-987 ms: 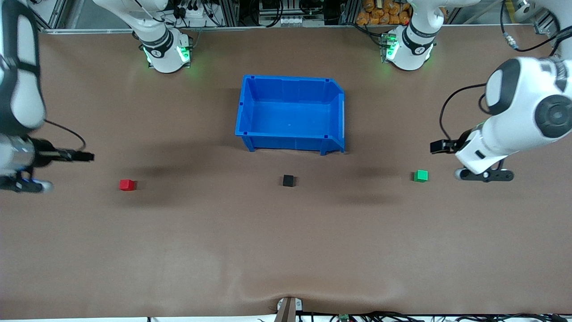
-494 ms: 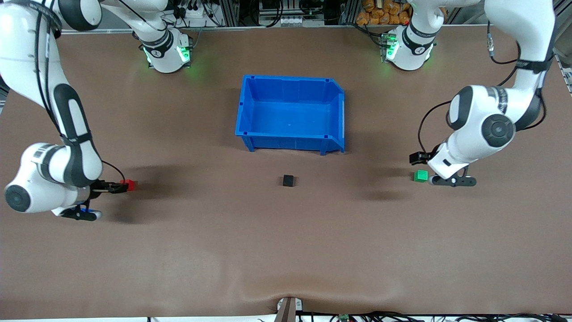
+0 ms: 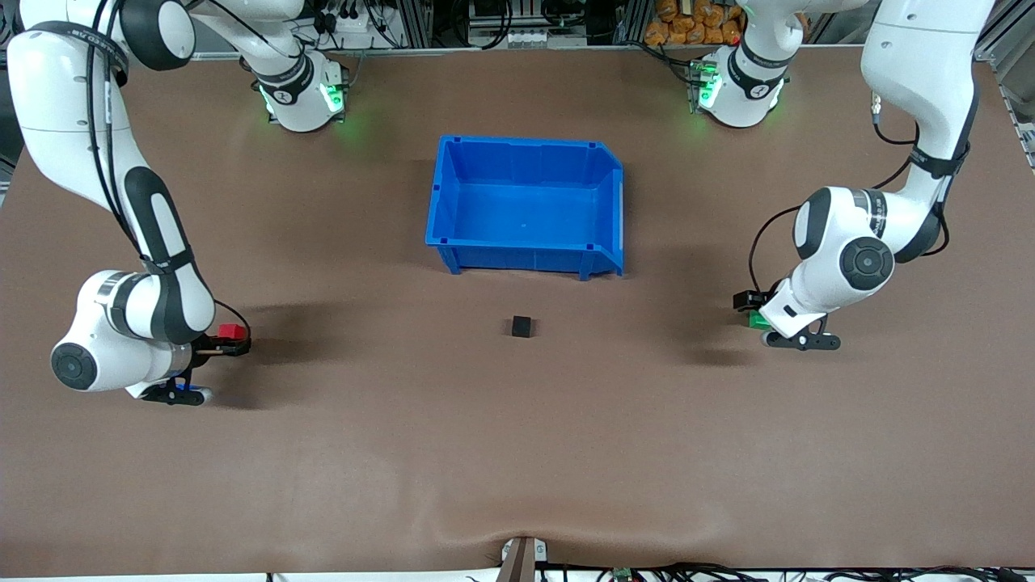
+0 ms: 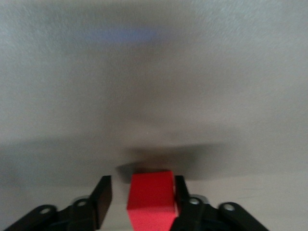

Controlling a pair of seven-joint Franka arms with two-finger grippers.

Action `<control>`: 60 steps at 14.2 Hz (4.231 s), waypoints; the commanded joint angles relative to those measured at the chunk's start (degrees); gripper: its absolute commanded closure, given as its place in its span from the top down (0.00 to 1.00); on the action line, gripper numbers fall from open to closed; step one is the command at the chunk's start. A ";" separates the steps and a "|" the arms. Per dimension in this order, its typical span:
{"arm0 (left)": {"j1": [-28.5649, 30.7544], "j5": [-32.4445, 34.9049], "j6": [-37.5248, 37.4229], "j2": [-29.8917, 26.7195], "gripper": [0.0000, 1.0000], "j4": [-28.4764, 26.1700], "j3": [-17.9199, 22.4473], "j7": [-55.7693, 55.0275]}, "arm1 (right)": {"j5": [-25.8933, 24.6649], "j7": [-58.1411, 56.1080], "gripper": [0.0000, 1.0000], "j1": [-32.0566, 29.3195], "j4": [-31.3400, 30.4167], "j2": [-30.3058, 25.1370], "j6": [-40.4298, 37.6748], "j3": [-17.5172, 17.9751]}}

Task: Attach green and red cubes to black cube
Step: 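Grasp the red cube with the right gripper while the left gripper grasps the green cube, then carry the red cube with the right gripper toward the black cube, then place the red cube against the black cube while the left gripper carries green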

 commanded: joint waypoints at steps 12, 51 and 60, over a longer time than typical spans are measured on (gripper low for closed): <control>2.77 1.37 2.03 5.11 1.00 3.28 -0.31 2.16 | 26.23 37.99 0.00 4.73 9.89 -0.01 -12.39 1.76; -25.43 -6.63 -11.86 18.55 0.01 30.96 -0.48 -106.47 | 30.39 98.54 1.00 38.07 6.98 5.80 22.07 1.42; -31.85 -8.56 -10.72 24.62 0.01 35.89 -0.48 -109.73 | 11.84 73.75 1.00 29.64 12.17 2.81 20.50 -6.76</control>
